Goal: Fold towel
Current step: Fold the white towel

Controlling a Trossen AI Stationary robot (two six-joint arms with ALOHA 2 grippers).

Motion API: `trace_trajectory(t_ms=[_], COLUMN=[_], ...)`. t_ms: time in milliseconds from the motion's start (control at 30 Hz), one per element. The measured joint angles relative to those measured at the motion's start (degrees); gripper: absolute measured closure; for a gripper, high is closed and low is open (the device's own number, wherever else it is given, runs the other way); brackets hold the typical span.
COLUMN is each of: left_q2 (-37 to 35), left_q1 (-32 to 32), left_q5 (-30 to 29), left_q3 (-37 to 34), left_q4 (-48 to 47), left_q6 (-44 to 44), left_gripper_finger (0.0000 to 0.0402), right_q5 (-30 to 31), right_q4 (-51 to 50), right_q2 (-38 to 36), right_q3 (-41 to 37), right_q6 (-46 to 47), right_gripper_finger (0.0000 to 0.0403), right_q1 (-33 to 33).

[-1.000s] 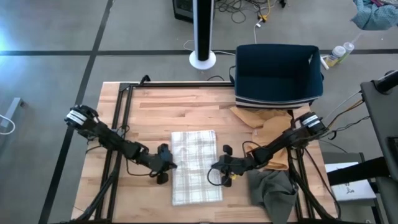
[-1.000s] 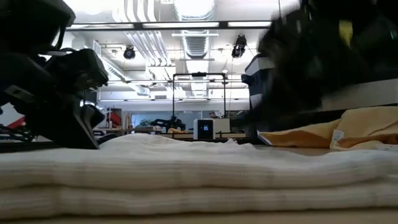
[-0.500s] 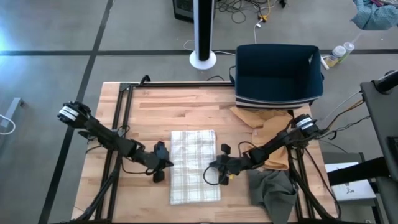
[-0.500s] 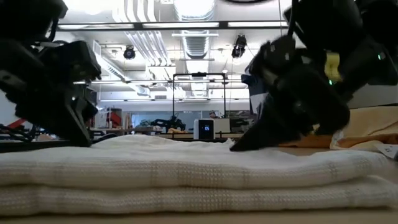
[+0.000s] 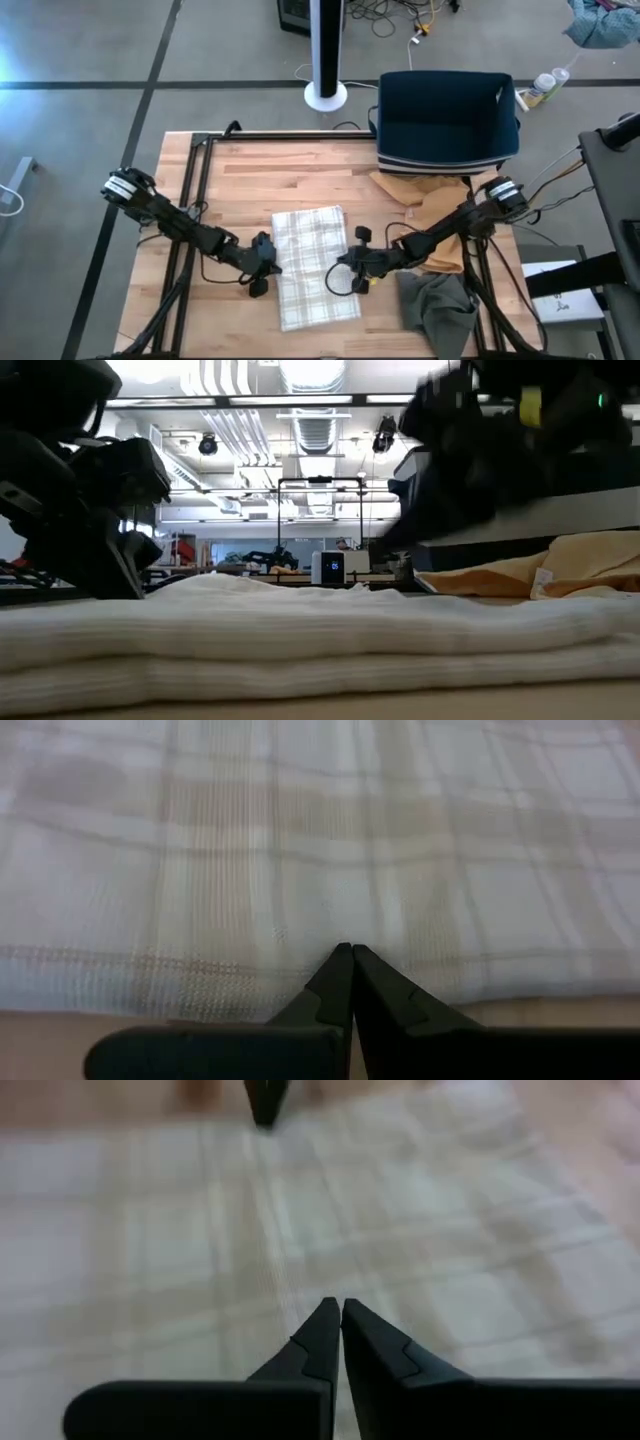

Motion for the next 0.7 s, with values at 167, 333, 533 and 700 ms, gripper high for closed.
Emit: trace_trajectory(t_ms=[167,333,533,700], left_q2=[-9.82,-17.86,-20.26,-19.77], left_q1=[2.26,5.99,13.66,18.66], left_q5=[-5.53,-9.02,-8.87,-4.49], left_q3=[0.16,-1.92,-3.40,-6.09], left_q4=[-1.13,-7.75,-18.96,-17.53], left_q6=[-6.91,-17.38,-31.20,-32.34], left_gripper_finger=[0.0401,0.0381,0.0319,0.0254], right_q5=[0.72,-1.16,-10.43,-11.24], right_q4=[-5.72,-15.54,-14.40,-14.21], right_q2=[-5.93,-7.70,-5.19,-3.56], right_q3=[-0.02,-0.19,0.41,0.85], right_q6=[17.49,28.28,32.49,32.23], right_gripper_finger=[0.0379,0.0317,0.0223,0.0154], right_q1=[-4.03,-10.34,-18.80,-23.83])
